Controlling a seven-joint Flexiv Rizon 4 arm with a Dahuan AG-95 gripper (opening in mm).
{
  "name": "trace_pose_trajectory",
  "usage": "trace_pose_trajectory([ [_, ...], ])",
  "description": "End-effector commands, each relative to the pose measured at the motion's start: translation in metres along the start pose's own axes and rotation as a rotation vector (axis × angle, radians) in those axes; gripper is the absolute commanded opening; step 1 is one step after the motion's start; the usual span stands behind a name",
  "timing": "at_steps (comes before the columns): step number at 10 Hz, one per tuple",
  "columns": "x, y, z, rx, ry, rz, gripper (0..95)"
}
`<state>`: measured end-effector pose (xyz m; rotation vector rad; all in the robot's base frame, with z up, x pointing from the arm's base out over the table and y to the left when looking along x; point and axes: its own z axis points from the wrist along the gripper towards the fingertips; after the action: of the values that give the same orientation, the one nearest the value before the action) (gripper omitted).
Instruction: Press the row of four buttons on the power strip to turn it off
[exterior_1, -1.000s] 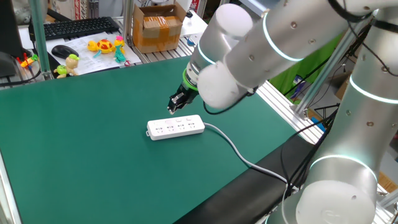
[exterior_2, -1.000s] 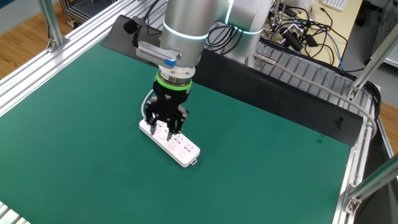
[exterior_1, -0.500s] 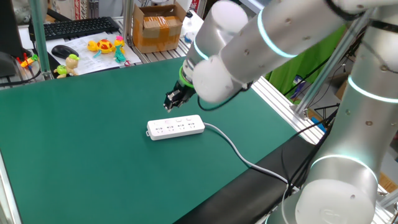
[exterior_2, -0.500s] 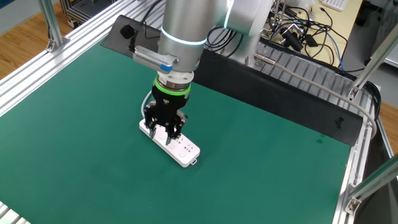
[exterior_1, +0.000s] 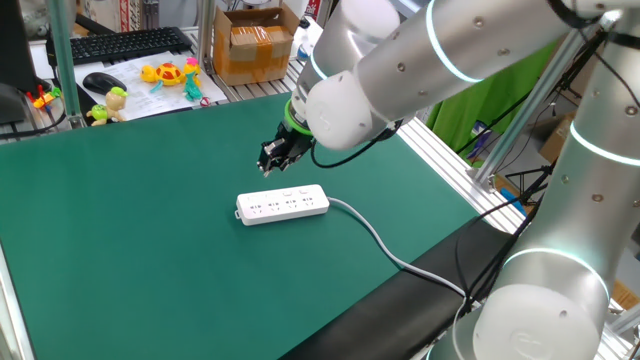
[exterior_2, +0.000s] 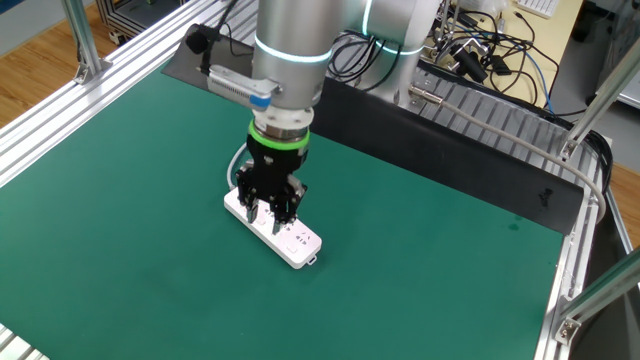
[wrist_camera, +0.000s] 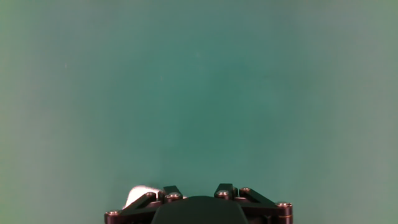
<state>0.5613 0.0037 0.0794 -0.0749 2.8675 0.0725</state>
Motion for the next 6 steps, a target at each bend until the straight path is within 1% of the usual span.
trace_pose_trajectory([
  [1,0.0026,0.0005,-0.0052,-0.003,0.007,0.009,38.0],
  [2,0.0026,0.0006,-0.0052,-0.004,0.012,0.011,38.0],
  [4,0.0026,0.0007,-0.0053,-0.019,0.029,0.056,38.0],
  [6,0.0038,0.0009,-0.0043,-0.024,0.035,0.091,38.0],
])
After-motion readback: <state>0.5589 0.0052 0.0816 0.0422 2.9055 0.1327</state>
